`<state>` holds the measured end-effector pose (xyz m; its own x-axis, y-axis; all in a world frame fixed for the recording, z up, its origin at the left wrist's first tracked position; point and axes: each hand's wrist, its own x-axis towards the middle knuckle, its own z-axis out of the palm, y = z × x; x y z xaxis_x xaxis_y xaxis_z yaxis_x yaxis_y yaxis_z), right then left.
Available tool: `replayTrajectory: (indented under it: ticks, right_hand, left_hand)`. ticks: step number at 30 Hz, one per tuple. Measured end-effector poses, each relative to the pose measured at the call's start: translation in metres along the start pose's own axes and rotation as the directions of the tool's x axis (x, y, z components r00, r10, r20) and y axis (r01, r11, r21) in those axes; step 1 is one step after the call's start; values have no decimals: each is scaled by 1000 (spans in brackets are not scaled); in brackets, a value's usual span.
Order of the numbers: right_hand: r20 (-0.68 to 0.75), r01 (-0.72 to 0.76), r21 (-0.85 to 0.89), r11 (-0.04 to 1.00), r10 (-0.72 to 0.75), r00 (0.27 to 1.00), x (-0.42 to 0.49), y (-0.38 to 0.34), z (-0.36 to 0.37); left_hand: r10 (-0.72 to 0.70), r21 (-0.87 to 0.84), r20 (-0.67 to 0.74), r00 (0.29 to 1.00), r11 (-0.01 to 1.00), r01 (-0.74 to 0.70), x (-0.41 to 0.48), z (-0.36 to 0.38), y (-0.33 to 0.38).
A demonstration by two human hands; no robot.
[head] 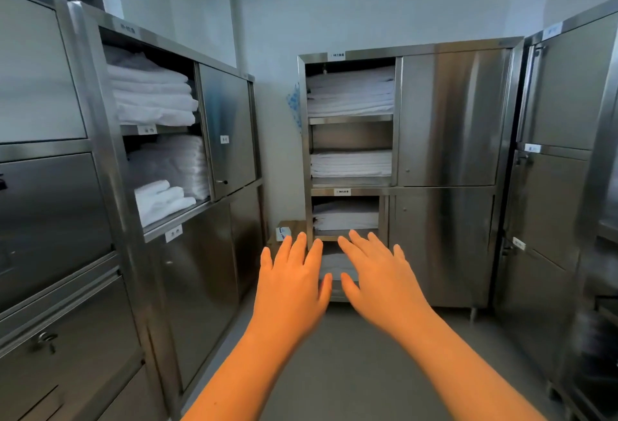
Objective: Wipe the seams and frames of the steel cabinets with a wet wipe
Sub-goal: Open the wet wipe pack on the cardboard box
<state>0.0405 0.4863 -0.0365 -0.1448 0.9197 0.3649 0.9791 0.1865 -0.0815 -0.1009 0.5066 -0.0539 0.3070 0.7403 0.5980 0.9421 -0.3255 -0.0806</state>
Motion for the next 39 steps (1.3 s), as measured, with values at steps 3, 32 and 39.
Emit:
replayTrajectory:
  ticks: [3,32,39]
  right_hand:
    - [-4,13,-1,1000,-13,1000,40,28,20]
    - [58,149,31,988,-151,987,488,95,259]
    - [82,143,81,986,-150,985,590,71,324]
  left_hand:
    - [-37,1,63,997,999,37,41,26,7]
    - [-181,6,139,974,983,181,342,374,-187]
    - [-185,-28,206,961,980,195,398,439,-262]
